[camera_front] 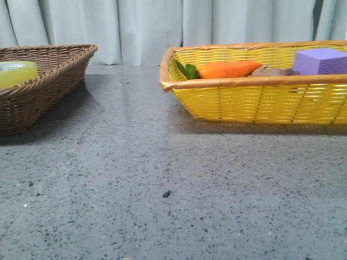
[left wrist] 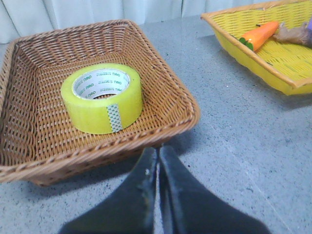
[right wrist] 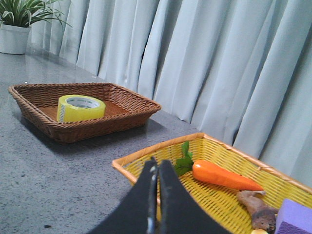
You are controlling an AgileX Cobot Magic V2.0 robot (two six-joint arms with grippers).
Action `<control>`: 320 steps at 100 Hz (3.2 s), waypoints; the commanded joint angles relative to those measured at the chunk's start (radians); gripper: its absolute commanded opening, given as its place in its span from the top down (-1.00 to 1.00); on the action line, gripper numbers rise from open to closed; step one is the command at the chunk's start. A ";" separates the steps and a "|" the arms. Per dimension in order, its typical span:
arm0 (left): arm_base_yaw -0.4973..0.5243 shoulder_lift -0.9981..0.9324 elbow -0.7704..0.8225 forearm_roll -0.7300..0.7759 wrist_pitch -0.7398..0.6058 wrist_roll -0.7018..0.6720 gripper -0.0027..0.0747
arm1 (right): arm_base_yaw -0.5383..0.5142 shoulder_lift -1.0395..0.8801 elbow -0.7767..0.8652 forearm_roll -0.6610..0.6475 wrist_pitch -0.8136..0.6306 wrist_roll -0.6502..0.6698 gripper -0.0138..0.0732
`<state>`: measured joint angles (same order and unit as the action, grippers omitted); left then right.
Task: Transfer tape with both arms
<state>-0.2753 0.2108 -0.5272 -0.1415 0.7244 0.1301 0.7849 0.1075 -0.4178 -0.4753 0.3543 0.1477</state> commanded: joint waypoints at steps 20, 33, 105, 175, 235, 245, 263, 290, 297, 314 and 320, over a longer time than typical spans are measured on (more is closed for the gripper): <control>0.000 -0.223 0.082 -0.021 -0.075 0.001 0.98 | -0.005 0.007 -0.008 -0.039 -0.075 0.003 0.85; 0.000 -0.237 0.083 -0.021 -0.078 0.001 0.99 | -0.005 0.007 -0.008 -0.039 -0.075 0.003 0.85; 0.143 -0.243 0.409 0.123 -0.749 -0.090 0.99 | -0.005 0.007 -0.008 -0.039 -0.075 0.003 0.85; 0.268 -0.245 0.540 0.103 -0.459 -0.140 0.99 | -0.005 0.007 -0.008 -0.039 -0.076 0.003 0.85; 0.268 -0.245 0.540 0.103 -0.459 -0.140 0.99 | -0.005 0.007 -0.005 -0.039 -0.076 0.003 0.85; 0.268 -0.245 0.540 0.103 -0.459 -0.140 0.98 | -0.013 0.007 0.006 -0.041 -0.076 0.003 0.85; 0.268 -0.245 0.540 0.103 -0.459 -0.140 0.99 | -0.108 0.007 0.059 -0.043 -0.109 0.003 0.85; 0.268 -0.245 0.540 0.103 -0.459 -0.140 0.99 | -0.404 0.007 0.184 0.168 -0.382 0.003 0.85; 0.268 -0.245 0.540 0.103 -0.459 -0.140 0.98 | -0.480 0.007 0.225 0.213 -0.470 0.003 0.85; 0.268 -0.245 0.540 0.103 -0.459 -0.140 0.99 | -0.634 -0.024 0.326 0.308 -0.619 0.001 0.85; 0.268 -0.245 0.540 0.103 -0.459 -0.140 0.99 | -0.669 -0.049 0.344 0.344 -0.614 -0.006 0.85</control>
<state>-0.0070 -0.0070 0.0032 -0.0283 0.3241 0.0000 0.1687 0.0769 -0.0710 -0.1867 -0.1539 0.1477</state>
